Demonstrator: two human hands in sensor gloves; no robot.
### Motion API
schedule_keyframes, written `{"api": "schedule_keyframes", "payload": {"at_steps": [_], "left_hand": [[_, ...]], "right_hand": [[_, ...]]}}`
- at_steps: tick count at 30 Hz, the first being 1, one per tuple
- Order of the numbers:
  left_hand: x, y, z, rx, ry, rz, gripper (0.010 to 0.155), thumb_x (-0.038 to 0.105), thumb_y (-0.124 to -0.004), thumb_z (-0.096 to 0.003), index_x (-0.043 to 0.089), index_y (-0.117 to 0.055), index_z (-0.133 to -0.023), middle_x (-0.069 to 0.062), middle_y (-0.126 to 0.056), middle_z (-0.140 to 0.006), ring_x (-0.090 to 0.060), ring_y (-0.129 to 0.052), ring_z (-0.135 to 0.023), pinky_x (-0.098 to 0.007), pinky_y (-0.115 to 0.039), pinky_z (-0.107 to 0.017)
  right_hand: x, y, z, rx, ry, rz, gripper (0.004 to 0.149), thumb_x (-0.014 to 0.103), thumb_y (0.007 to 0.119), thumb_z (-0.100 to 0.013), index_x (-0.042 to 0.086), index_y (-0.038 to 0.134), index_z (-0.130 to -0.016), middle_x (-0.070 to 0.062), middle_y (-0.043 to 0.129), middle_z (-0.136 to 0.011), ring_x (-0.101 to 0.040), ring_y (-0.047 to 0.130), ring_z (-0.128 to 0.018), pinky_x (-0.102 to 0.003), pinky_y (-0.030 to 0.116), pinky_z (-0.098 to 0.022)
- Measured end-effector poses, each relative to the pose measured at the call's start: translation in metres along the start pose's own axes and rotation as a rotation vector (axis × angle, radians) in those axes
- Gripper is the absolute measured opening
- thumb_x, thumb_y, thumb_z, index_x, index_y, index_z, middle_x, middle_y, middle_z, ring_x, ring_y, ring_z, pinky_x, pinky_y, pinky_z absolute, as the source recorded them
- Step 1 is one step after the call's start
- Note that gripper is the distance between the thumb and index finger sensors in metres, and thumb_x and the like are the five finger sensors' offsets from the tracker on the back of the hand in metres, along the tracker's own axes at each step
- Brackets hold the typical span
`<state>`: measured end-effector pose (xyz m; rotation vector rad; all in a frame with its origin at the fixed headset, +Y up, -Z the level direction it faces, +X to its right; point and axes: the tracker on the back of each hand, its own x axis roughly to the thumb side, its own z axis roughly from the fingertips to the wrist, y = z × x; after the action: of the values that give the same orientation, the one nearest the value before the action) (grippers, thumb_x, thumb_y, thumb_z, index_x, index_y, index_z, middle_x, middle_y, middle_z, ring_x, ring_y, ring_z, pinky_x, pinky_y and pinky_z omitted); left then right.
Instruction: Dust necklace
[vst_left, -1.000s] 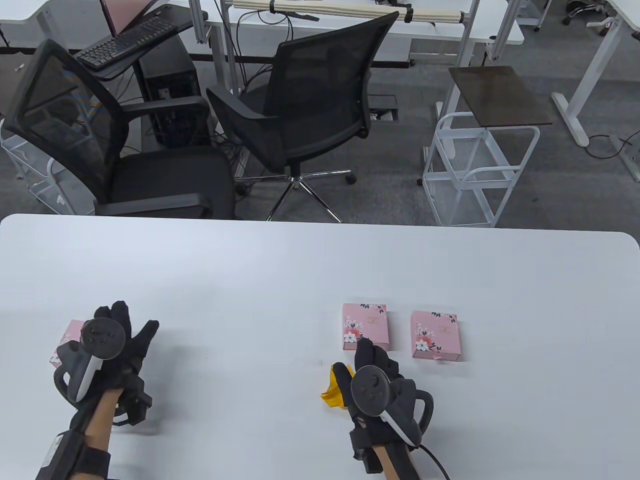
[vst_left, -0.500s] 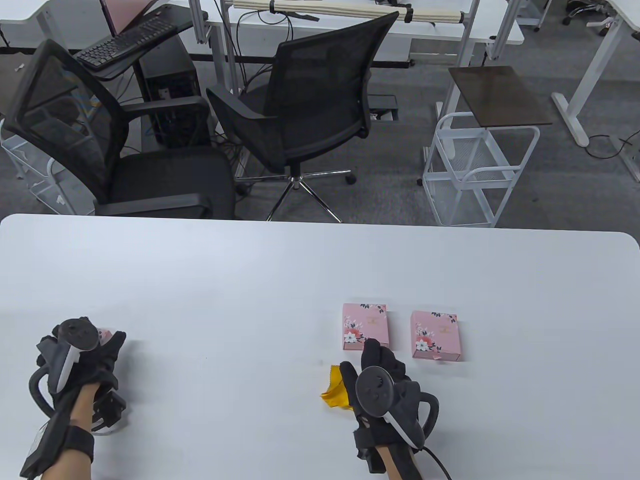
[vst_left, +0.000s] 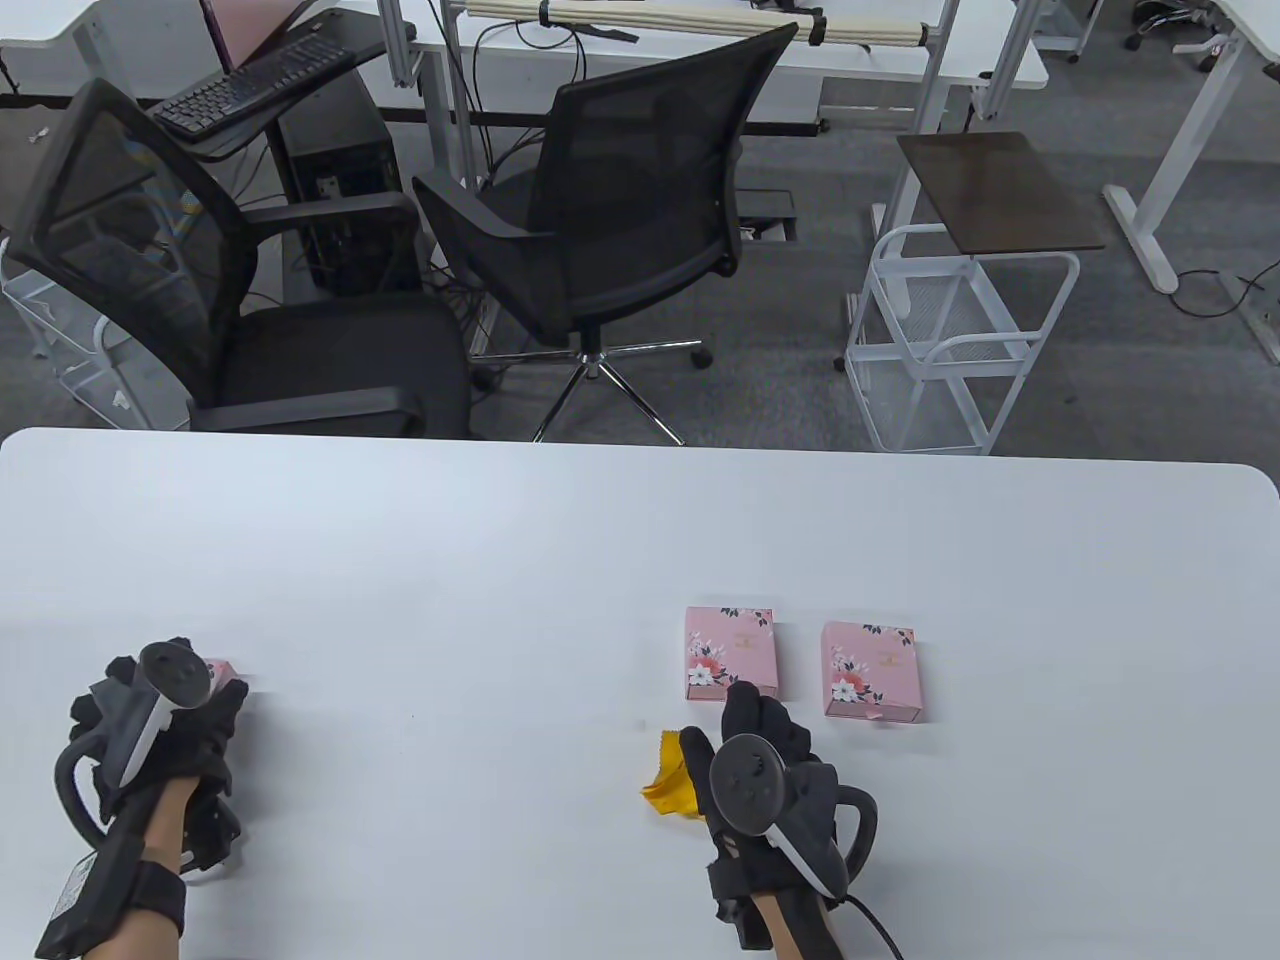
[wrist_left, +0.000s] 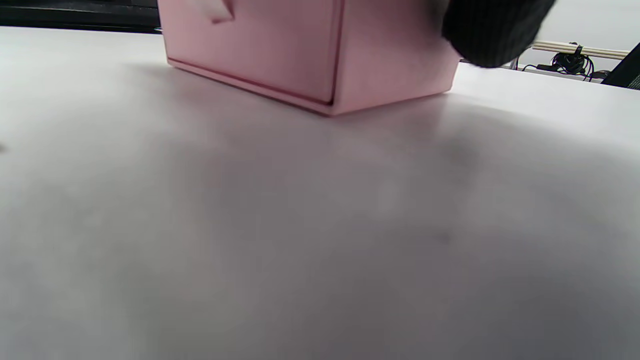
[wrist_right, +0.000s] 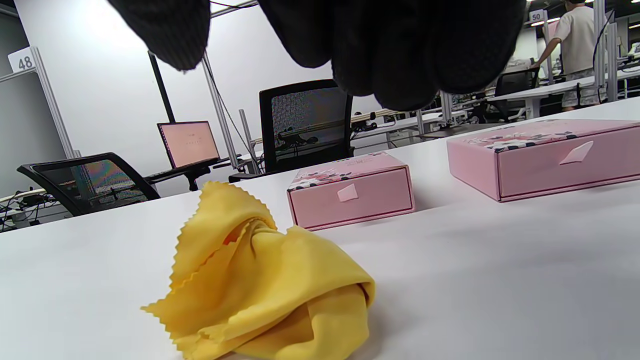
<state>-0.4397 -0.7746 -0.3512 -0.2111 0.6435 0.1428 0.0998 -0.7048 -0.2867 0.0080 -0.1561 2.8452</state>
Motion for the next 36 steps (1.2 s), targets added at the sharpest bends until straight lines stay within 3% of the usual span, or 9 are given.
{"api": "schedule_keyframes", "payload": {"at_steps": [8,13,17,24,36], "left_hand": [[0.004,0.005,0.005,-0.011,0.018,-0.101,0.083,0.069,-0.074,-0.0565,0.040,-0.027,-0.118,-0.030,-0.033,-0.124,-0.053,-0.051,-0.105,-0.069,-0.051,-0.073],[0.016,0.012,0.015,0.005,-0.016,0.041,0.084,0.069,-0.077,-0.0559,0.035,-0.035,-0.120,-0.034,-0.042,-0.121,-0.054,-0.057,-0.099,-0.069,-0.056,-0.069],[0.047,0.025,0.034,0.090,-0.112,0.001,0.083,0.070,-0.079,-0.0550,0.036,-0.039,-0.119,-0.032,-0.042,-0.122,-0.054,-0.058,-0.099,-0.068,-0.057,-0.069],[0.117,0.033,0.074,0.134,-0.300,-0.013,0.083,0.071,-0.078,-0.0551,0.035,-0.039,-0.119,-0.032,-0.043,-0.121,-0.054,-0.060,-0.098,-0.067,-0.058,-0.069],[0.239,-0.015,0.128,0.036,-0.469,-0.089,0.082,0.070,-0.076,-0.0557,0.033,-0.039,-0.119,-0.033,-0.042,-0.121,-0.056,-0.060,-0.097,-0.068,-0.058,-0.068]], "right_hand": [[-0.001,0.001,0.000,0.010,0.011,0.014,0.070,0.048,0.067,-0.068,-0.001,0.048,-0.114,-0.036,0.057,-0.109,-0.060,0.070,-0.086,-0.063,0.065,-0.063],[0.000,0.002,-0.001,0.015,0.020,0.020,0.070,0.048,0.067,-0.068,-0.001,0.049,-0.114,-0.036,0.058,-0.109,-0.059,0.071,-0.086,-0.063,0.065,-0.063],[0.000,0.002,0.000,0.015,0.017,0.035,0.069,0.047,0.067,-0.068,-0.001,0.049,-0.114,-0.036,0.058,-0.109,-0.059,0.071,-0.086,-0.063,0.066,-0.063],[-0.001,0.002,-0.001,0.004,0.018,0.030,0.069,0.047,0.067,-0.068,-0.001,0.049,-0.114,-0.036,0.058,-0.109,-0.059,0.071,-0.086,-0.062,0.066,-0.063],[-0.004,0.001,-0.001,0.003,0.020,0.025,0.069,0.047,0.067,-0.068,-0.001,0.050,-0.113,-0.036,0.059,-0.108,-0.059,0.071,-0.086,-0.062,0.066,-0.063]]}}
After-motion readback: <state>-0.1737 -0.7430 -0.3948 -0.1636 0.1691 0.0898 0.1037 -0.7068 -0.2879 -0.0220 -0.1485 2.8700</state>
